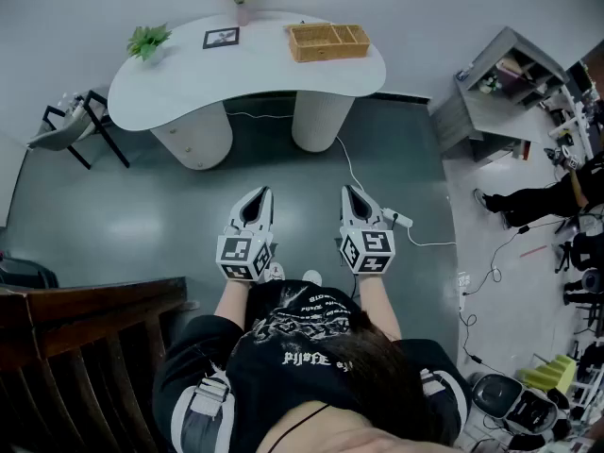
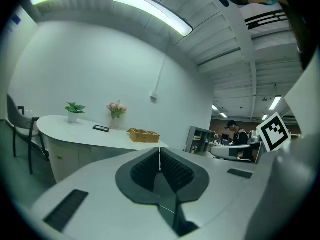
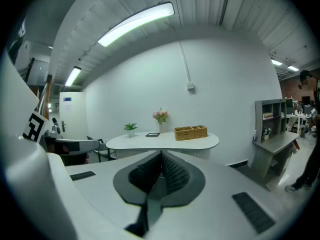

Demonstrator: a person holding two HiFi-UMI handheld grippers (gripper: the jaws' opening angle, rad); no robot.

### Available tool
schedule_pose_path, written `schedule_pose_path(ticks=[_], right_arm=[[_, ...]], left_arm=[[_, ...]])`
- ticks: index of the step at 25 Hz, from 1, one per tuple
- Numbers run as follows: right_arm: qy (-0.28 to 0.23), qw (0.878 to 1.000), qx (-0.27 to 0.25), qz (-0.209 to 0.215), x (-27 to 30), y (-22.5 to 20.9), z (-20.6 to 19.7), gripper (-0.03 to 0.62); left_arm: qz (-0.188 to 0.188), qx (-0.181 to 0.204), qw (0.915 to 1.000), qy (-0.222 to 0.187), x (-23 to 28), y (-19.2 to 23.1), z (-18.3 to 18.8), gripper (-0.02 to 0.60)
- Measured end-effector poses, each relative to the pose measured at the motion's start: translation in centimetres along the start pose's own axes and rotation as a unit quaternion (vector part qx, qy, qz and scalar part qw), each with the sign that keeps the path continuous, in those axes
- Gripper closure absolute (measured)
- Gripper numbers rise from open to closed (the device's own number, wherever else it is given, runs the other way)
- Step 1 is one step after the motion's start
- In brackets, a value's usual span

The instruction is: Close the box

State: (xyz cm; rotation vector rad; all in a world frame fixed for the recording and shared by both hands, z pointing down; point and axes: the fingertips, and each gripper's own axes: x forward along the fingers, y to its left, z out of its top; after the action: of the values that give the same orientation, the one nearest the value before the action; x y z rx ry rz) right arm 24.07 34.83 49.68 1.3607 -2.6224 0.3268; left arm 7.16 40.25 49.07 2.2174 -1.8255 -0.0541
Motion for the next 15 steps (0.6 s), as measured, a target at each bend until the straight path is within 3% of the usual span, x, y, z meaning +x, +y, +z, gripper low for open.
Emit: schedule_pose_path(ticks=[8,15], right_arm=[[-0.006,1.0,0.017,-0.011,-0.1,0.7,-0.5,0.57],[-0.004,0.998,0.049,-0.03,0.8,1.5,-1.4,0.569]], left_arm=[[-0.007,0.0,1.0,-0.007,-0.5,0.9,0.3,0.554],[-0.039,-0.014,0.9991,0.01,-0.1,2.0,-0.3,0.554]])
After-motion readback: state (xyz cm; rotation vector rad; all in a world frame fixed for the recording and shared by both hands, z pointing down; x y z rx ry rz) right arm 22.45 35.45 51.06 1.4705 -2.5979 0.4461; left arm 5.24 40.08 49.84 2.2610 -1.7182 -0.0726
